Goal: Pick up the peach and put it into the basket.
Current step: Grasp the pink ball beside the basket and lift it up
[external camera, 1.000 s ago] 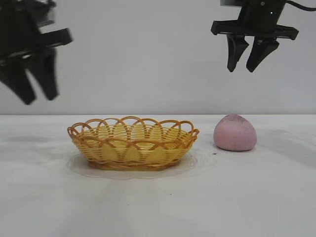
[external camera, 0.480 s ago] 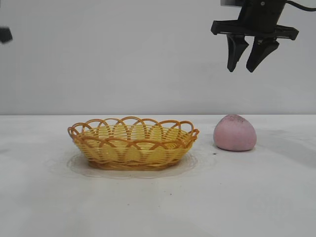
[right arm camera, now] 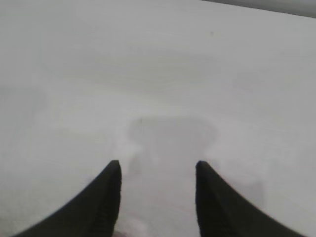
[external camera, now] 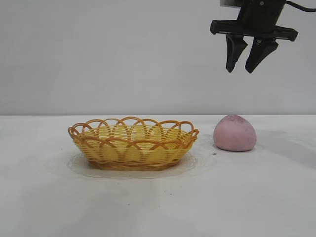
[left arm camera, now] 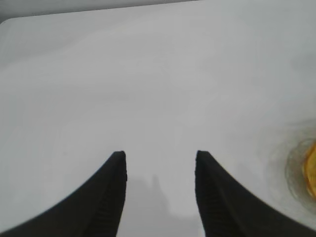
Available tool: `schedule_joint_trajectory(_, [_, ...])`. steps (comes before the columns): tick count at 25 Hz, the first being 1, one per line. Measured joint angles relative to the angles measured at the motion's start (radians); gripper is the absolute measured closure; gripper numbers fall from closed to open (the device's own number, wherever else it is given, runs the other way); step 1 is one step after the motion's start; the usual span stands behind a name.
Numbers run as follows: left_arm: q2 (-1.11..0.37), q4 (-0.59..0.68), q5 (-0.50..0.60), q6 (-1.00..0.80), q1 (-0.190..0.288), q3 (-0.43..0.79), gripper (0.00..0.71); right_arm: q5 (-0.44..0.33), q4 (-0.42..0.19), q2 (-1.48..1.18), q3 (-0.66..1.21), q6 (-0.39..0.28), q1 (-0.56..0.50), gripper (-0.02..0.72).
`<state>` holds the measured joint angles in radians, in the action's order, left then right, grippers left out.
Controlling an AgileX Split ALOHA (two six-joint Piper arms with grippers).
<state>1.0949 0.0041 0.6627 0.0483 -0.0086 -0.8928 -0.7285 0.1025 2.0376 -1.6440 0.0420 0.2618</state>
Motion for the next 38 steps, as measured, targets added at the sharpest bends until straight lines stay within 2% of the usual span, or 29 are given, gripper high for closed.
schedule_joint_trajectory(6, [-0.237, 0.005, 0.047, -0.012, 0.000, 0.274, 0.431, -0.004, 0.000, 0.000, 0.000, 0.000, 0.000, 0.407])
schedule_joint_trajectory(9, [-0.340, 0.005, 0.106, -0.017, 0.000, 0.340, 0.431, -0.004, 0.000, 0.000, 0.000, 0.001, 0.000, 0.407])
schedule_joint_trajectory(17, [-0.625, 0.005, 0.309, -0.024, 0.000, 0.383, 0.431, -0.002, 0.002, 0.000, 0.000, 0.022, 0.000, 0.407])
schedule_joint_trajectory(23, [-0.813, 0.005, 0.343, -0.029, 0.000, 0.386, 0.431, 0.000, 0.004, 0.000, 0.000, 0.024, 0.000, 0.407])
schedule_joint_trajectory(28, [-0.923, 0.007, 0.432, -0.034, 0.000, 0.403, 0.431, 0.000, 0.008, 0.000, 0.000, 0.024, 0.000, 0.407])
schedule_joint_trajectory(35, [-1.088, 0.008, 0.453, -0.037, 0.000, 0.409, 0.431, 0.002, 0.018, 0.000, 0.000, 0.025, 0.000, 0.407])
schedule_joint_trajectory(38, [-1.113, 0.012, 0.457, -0.038, 0.000, 0.409, 0.431, -0.002, 0.020, 0.000, 0.000, 0.026, 0.000, 0.407])
